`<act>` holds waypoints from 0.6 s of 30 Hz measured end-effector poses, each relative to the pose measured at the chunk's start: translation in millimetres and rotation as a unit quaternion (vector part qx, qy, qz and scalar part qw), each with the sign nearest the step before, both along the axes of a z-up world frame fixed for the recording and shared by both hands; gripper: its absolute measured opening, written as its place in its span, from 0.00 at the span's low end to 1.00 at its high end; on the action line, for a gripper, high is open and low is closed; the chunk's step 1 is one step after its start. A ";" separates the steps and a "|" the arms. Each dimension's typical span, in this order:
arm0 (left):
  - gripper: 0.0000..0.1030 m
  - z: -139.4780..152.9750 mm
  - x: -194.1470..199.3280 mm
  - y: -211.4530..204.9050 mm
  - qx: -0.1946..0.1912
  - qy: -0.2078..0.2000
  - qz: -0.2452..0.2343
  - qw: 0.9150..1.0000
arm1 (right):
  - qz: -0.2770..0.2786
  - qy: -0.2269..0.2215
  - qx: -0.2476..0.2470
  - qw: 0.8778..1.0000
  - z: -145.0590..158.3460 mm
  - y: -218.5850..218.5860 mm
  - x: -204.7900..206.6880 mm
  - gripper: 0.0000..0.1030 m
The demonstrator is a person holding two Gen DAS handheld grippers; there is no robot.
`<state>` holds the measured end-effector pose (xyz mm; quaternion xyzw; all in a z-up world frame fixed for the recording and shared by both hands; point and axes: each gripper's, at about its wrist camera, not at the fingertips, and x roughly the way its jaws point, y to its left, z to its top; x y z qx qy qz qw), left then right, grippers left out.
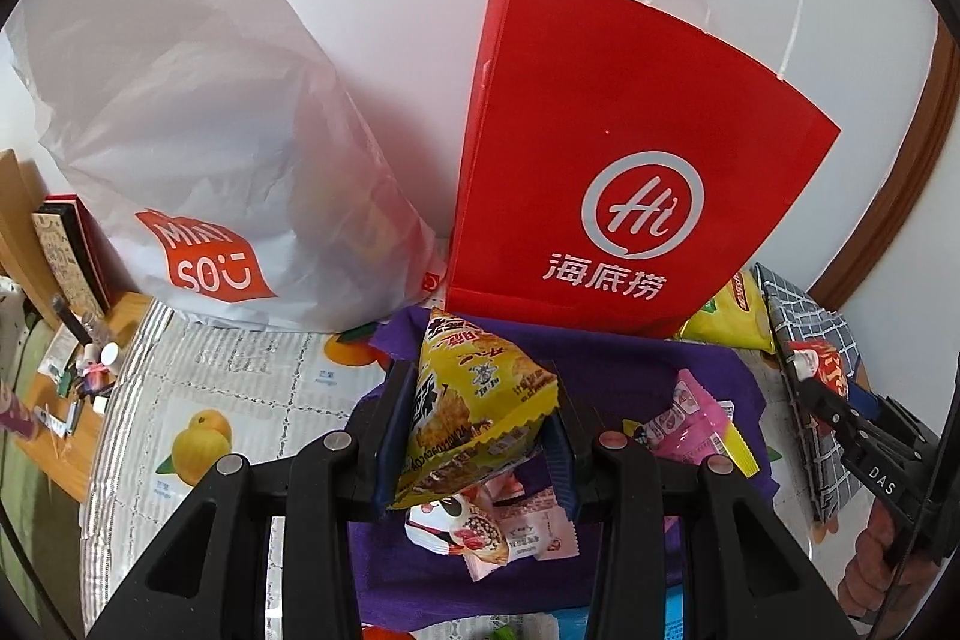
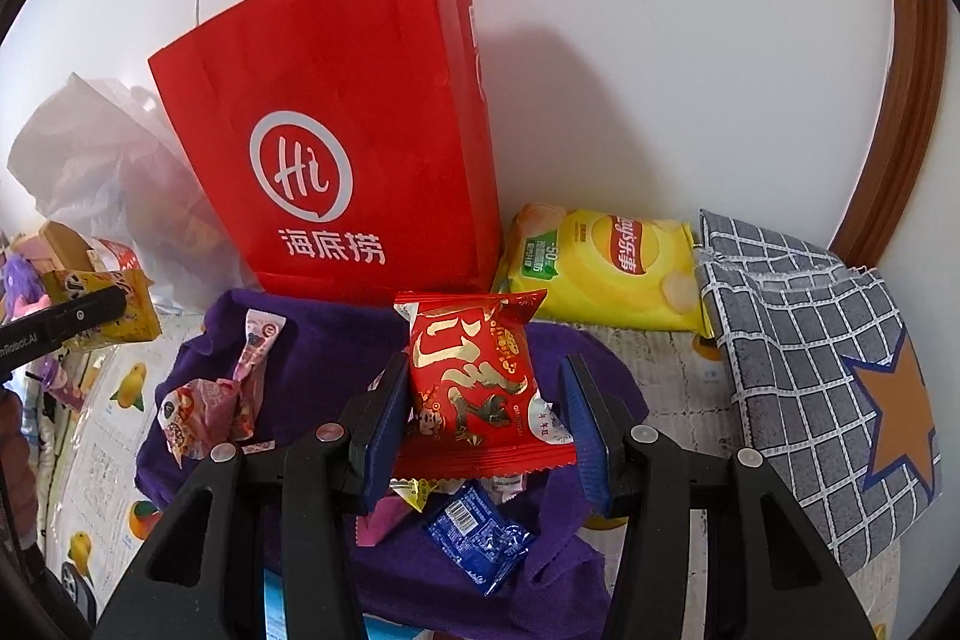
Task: Organize snacks
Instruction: 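Carry the red packet and yellow chip bag over the purple towel with both tools, then lower the red packet and yellow chip bag onto the purple towel with both tools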
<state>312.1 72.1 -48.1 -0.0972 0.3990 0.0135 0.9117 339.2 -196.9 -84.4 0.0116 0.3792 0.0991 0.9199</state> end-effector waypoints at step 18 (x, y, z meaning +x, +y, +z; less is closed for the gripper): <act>0.36 1.7 -1.4 -0.9 -0.010 0.001 -0.007 1.000 | -0.021 0.007 -0.013 1.000 -4.8 -18.3 3.5 0.48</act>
